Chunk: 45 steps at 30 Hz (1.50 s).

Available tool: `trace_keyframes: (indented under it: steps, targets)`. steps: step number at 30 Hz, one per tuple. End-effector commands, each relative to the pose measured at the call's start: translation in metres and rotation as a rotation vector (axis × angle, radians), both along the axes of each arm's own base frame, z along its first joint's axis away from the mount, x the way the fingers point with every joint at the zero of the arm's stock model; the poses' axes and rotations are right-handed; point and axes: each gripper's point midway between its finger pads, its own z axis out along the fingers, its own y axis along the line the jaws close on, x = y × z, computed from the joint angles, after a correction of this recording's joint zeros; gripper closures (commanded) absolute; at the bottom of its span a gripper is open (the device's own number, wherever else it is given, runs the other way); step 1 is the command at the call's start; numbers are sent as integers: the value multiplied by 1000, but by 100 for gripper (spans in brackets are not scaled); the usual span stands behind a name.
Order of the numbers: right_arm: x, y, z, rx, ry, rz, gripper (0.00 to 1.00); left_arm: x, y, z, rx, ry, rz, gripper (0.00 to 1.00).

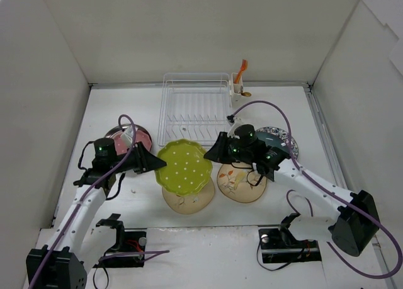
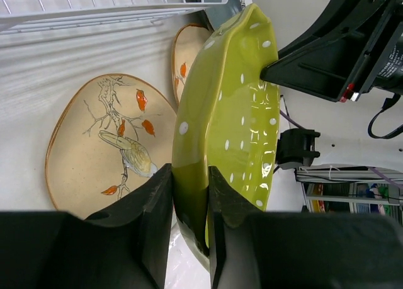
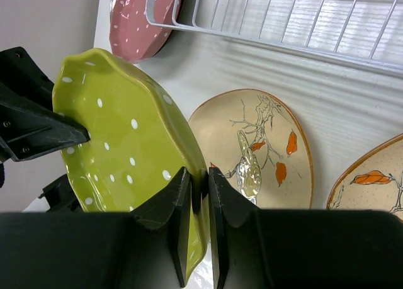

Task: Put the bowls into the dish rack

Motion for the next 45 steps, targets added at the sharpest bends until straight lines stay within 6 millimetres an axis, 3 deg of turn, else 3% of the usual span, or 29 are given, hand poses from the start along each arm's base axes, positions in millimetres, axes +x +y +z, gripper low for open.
trace_keyframes:
  steps: [1, 6, 7, 8, 12, 13, 14, 15, 17, 18, 19, 21, 22, 24, 25, 26, 28, 29, 32, 33, 41, 45]
  targets:
    - [12, 23, 101, 248, -203, 43, 100, -2, -9, 38, -65, -129, -76, 100]
    - [23, 14, 96, 164, -219, 23, 97, 2, -8, 53, -54, -150, -59, 100]
    - [25, 12, 97, 148, -221, 15, 92, 4, -8, 60, -54, -166, -58, 100]
    - [26, 11, 96, 138, -224, 13, 77, 6, -8, 64, -53, -165, -55, 100]
    - [39, -3, 99, 84, -224, -17, 52, 18, -6, 98, -47, -235, -23, 100]
    - [43, -5, 104, 81, -238, -25, 38, 20, -6, 105, -47, -249, -12, 100]
    - [44, -12, 96, 37, -211, -33, 33, 25, -3, 111, -37, -269, 19, 100]
    - [47, -14, 101, 28, -220, -42, 29, 28, -2, 128, -36, -307, 34, 100]
    - [56, -29, 109, -11, -232, -79, 20, 40, 2, 136, -12, -315, 77, 100]
    - [59, -35, 111, -35, -244, -106, 18, 44, 4, 157, 8, -372, 88, 100]
    - [63, -42, 116, -48, -254, -128, 13, 52, 7, 152, 39, -338, 108, 100]
    - [68, -60, 125, -89, -275, -180, 10, 70, 18, 171, 102, -384, 189, 100]
    - [72, -69, 129, -106, -290, -200, 10, 79, 20, 164, 133, -347, 208, 100]
    - [72, -82, 133, -135, -296, -234, 9, 96, 33, 178, 218, -384, 291, 100]
    - [73, -88, 135, -147, -306, -246, 9, 106, 32, 174, 250, -370, 305, 100]
    - [70, -92, 135, -158, -301, -248, 9, 117, 39, 184, 287, -400, 366, 100]
    - [66, -96, 134, -169, -299, -246, 9, 133, 41, 181, 337, -400, 396, 100]
    - [62, -99, 133, -177, -296, -243, 9, 139, 41, 190, 358, -425, 428, 100]
    - [56, -107, 126, -197, -290, -248, 9, 160, 39, 191, 447, -443, 483, 100]
    - [54, -109, 125, -203, -291, -248, 9, 169, 37, 184, 481, -432, 488, 100]
    - [40, -123, 107, -250, -269, -251, 8, 207, 57, 199, 740, -528, 727, 100]
    - [37, -127, 102, -264, -263, -253, 8, 219, 54, 199, 822, -544, 767, 100]
